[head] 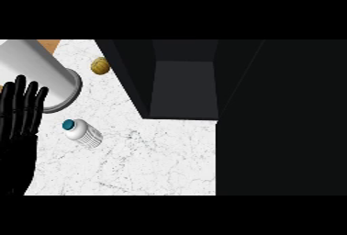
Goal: Pick up the bottled water, place it into the cabinet and close the cabinet
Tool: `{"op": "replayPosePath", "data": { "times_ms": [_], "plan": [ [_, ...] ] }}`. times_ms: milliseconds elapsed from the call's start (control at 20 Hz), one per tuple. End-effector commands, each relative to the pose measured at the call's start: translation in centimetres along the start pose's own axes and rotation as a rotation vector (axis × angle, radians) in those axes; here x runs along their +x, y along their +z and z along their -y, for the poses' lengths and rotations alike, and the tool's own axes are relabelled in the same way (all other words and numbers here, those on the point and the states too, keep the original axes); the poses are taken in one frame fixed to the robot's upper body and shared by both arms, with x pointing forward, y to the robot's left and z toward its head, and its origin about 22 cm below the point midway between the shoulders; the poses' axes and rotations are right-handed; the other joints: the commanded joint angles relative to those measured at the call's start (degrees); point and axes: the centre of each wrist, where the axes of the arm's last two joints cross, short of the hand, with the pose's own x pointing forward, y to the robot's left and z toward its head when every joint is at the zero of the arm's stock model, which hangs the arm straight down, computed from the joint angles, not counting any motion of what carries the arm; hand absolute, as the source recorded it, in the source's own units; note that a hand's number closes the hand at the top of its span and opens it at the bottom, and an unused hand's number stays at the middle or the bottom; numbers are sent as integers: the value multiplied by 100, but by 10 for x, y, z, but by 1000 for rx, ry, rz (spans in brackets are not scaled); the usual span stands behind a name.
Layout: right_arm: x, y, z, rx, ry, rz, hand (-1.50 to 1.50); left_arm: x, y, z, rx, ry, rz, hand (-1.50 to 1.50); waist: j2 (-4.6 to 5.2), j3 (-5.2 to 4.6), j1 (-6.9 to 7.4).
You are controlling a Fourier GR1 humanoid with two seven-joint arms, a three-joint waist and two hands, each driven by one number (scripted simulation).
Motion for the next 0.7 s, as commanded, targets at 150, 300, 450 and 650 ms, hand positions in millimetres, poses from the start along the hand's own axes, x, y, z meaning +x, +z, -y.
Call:
{"op": "replayPosePath", "data": {
  "times_ms": [150, 300, 450, 650],
  "plan": [
    [19, 13, 9, 40, 39, 55, -150, -9, 4, 9, 61, -4, 55, -150, -38, -37, -164],
    [3, 26, -21, 29, -257, -153, -150, -35, 7, 11, 205, 265, -275, -150, 56, -47, -144],
    [5, 37, -29, 62, -356, -222, -150, -31, 4, 10, 251, 372, -338, -150, -35, -37, -179],
    [7, 66, -10, 42, -375, -248, -150, -24, 11, -7, 285, 356, -357, -150, -42, -32, -194]
  ]
}}
